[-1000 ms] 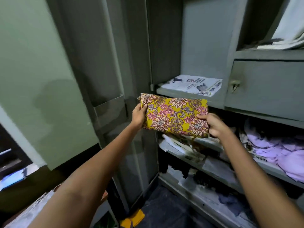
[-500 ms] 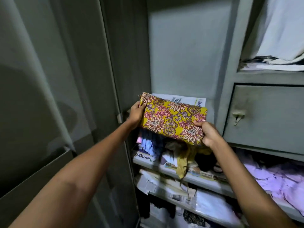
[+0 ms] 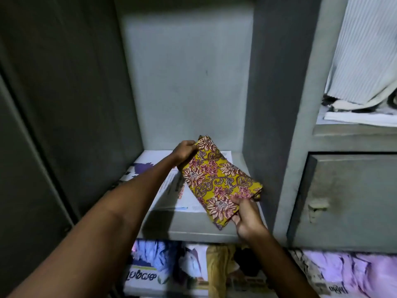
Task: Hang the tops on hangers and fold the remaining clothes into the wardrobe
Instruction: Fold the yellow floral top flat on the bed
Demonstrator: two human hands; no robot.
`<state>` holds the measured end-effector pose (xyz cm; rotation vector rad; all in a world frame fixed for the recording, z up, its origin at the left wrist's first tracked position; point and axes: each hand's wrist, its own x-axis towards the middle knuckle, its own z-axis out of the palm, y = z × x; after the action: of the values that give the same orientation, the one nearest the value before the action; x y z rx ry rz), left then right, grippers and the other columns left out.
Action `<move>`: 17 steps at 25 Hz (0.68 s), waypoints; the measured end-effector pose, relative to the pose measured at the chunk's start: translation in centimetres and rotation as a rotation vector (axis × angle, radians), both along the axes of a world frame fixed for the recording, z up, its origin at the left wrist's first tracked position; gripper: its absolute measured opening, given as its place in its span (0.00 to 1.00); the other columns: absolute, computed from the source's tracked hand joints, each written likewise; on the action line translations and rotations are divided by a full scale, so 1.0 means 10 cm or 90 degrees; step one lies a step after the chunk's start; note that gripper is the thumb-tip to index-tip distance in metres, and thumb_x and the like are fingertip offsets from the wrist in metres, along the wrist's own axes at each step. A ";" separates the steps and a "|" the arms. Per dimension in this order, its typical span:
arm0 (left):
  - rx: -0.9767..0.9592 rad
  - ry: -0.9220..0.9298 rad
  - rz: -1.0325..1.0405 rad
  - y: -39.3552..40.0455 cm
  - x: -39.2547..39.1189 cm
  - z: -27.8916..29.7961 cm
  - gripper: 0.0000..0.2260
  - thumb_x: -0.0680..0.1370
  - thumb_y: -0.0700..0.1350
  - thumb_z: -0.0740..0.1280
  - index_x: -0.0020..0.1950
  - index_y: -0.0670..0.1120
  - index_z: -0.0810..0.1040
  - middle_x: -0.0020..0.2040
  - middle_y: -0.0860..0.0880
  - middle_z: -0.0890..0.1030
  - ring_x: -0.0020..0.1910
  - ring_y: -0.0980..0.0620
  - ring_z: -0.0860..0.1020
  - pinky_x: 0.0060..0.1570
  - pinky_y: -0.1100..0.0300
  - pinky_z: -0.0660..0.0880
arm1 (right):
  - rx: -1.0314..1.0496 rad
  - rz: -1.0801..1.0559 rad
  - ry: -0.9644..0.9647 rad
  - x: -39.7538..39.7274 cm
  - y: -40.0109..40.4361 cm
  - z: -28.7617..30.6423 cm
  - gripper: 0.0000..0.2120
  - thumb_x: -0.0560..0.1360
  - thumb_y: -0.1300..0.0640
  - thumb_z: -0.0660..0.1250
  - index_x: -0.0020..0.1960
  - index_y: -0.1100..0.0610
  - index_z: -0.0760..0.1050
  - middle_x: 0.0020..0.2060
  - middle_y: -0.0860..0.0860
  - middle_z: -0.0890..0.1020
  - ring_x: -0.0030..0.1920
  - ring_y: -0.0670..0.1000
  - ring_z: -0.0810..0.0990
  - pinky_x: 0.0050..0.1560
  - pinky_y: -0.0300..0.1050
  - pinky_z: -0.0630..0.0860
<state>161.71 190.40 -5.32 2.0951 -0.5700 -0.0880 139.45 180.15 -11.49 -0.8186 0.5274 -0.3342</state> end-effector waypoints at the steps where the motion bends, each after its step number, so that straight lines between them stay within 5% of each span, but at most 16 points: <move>1: 0.045 -0.015 -0.032 -0.14 0.10 0.01 0.07 0.78 0.38 0.59 0.43 0.44 0.76 0.38 0.44 0.77 0.38 0.48 0.74 0.40 0.56 0.71 | 0.012 -0.003 0.001 0.08 -0.02 0.00 0.19 0.75 0.74 0.58 0.62 0.60 0.71 0.57 0.59 0.78 0.51 0.56 0.77 0.52 0.52 0.74; 5: 0.248 -0.136 -0.104 -0.65 0.32 0.03 0.12 0.77 0.36 0.57 0.57 0.42 0.75 0.56 0.40 0.78 0.55 0.43 0.76 0.56 0.52 0.71 | 0.069 -0.008 0.029 0.27 -0.12 -0.01 0.14 0.76 0.73 0.59 0.58 0.60 0.71 0.61 0.60 0.76 0.60 0.60 0.75 0.61 0.57 0.72; 10: 0.359 -0.204 -0.075 -1.09 0.51 0.07 0.18 0.78 0.38 0.56 0.66 0.45 0.71 0.66 0.42 0.73 0.67 0.41 0.68 0.67 0.41 0.57 | 0.092 -0.023 0.076 0.53 -0.11 0.01 0.07 0.76 0.69 0.62 0.46 0.58 0.70 0.62 0.62 0.74 0.63 0.62 0.73 0.63 0.56 0.71; 14: 0.316 -0.225 -0.084 -1.28 0.63 0.11 0.17 0.78 0.39 0.56 0.67 0.46 0.70 0.66 0.42 0.73 0.66 0.41 0.69 0.66 0.44 0.59 | 0.114 -0.052 0.087 0.75 -0.03 0.04 0.10 0.77 0.68 0.62 0.57 0.60 0.70 0.62 0.61 0.73 0.63 0.63 0.72 0.59 0.54 0.72; 17: 0.249 -0.213 -0.105 -1.37 0.74 -0.08 0.16 0.79 0.42 0.59 0.66 0.46 0.71 0.65 0.42 0.75 0.64 0.41 0.72 0.65 0.47 0.65 | 0.191 -0.045 0.086 0.87 -0.03 0.02 0.03 0.77 0.68 0.60 0.50 0.63 0.70 0.64 0.65 0.71 0.65 0.62 0.71 0.68 0.56 0.67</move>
<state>169.07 176.75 -6.08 2.4582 -0.9940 0.0647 148.11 179.86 -11.28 -0.5341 0.7145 -0.2578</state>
